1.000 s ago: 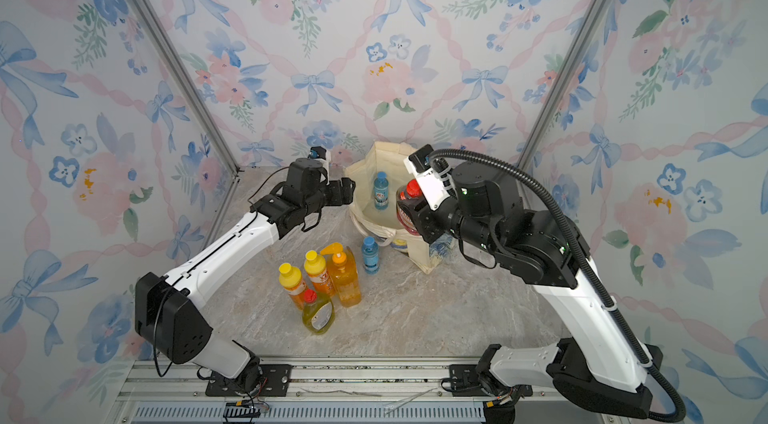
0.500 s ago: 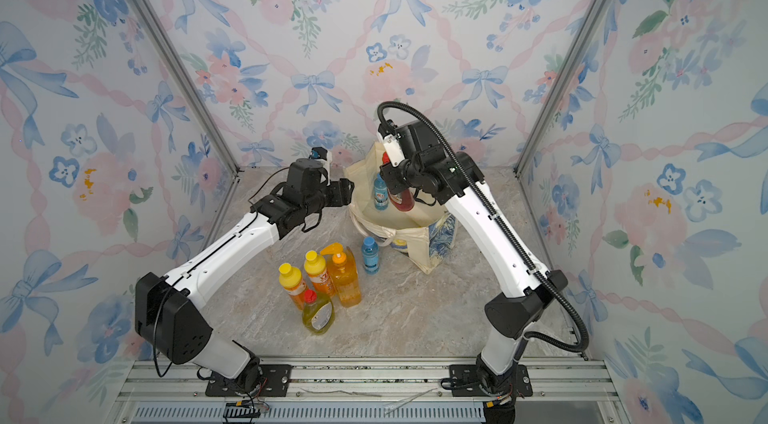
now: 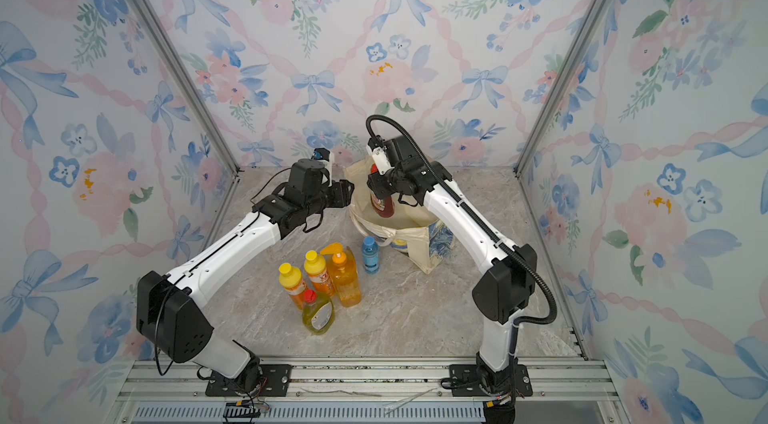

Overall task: Pack dish soap into the shopping bag
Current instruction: Place the bottle of dish soap in the shopping bag.

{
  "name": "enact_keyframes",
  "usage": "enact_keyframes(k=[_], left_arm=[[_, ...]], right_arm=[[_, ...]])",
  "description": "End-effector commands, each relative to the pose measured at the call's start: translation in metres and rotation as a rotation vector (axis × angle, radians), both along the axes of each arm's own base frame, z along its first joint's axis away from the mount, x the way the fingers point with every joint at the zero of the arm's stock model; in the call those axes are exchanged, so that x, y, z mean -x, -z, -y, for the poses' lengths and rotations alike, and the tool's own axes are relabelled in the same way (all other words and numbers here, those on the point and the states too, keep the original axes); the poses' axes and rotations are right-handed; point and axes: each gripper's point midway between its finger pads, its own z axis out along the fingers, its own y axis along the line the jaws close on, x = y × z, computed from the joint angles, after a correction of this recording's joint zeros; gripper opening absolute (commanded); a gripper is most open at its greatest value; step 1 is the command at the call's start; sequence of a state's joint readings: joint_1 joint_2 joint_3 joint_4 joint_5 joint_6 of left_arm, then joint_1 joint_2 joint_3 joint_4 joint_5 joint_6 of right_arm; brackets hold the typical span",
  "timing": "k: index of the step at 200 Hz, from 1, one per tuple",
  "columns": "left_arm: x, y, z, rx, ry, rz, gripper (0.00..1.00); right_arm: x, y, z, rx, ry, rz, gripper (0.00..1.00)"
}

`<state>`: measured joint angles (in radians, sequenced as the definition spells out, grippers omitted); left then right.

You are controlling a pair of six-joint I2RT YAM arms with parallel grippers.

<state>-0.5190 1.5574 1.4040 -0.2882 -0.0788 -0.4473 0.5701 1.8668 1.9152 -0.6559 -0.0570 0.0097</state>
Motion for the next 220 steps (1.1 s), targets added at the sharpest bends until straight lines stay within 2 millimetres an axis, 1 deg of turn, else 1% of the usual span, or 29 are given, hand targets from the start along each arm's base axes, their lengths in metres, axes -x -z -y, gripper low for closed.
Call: enact_keyframes(k=[1,20,32,58,138,175,220], left_arm=[[0.001,0.006,0.007,-0.008,0.026,-0.016,0.57],[0.002,0.006,0.010,-0.008,0.033,-0.017,0.52],[0.003,0.005,0.010,-0.006,0.034,-0.014,0.51],[0.003,0.006,0.012,-0.007,0.036,-0.017,0.44],[0.003,0.002,0.015,-0.004,0.041,-0.009,0.40],[0.004,0.002,0.014,-0.005,0.041,-0.009,0.39],[0.004,0.001,0.015,-0.005,0.043,-0.008,0.39]], right_arm=[[-0.025,-0.047,-0.008,-0.184,0.026,0.169,0.00],[-0.031,-0.037,-0.012,-0.208,0.028,0.176,0.00],[-0.035,-0.029,-0.014,-0.214,0.026,0.173,0.00],[-0.044,-0.010,-0.018,-0.213,0.023,0.159,0.00],[-0.065,0.034,-0.030,-0.193,0.014,0.104,0.00],[-0.070,0.047,-0.035,-0.204,0.011,0.092,0.00],[-0.078,0.049,-0.039,-0.224,0.018,0.104,0.00]])
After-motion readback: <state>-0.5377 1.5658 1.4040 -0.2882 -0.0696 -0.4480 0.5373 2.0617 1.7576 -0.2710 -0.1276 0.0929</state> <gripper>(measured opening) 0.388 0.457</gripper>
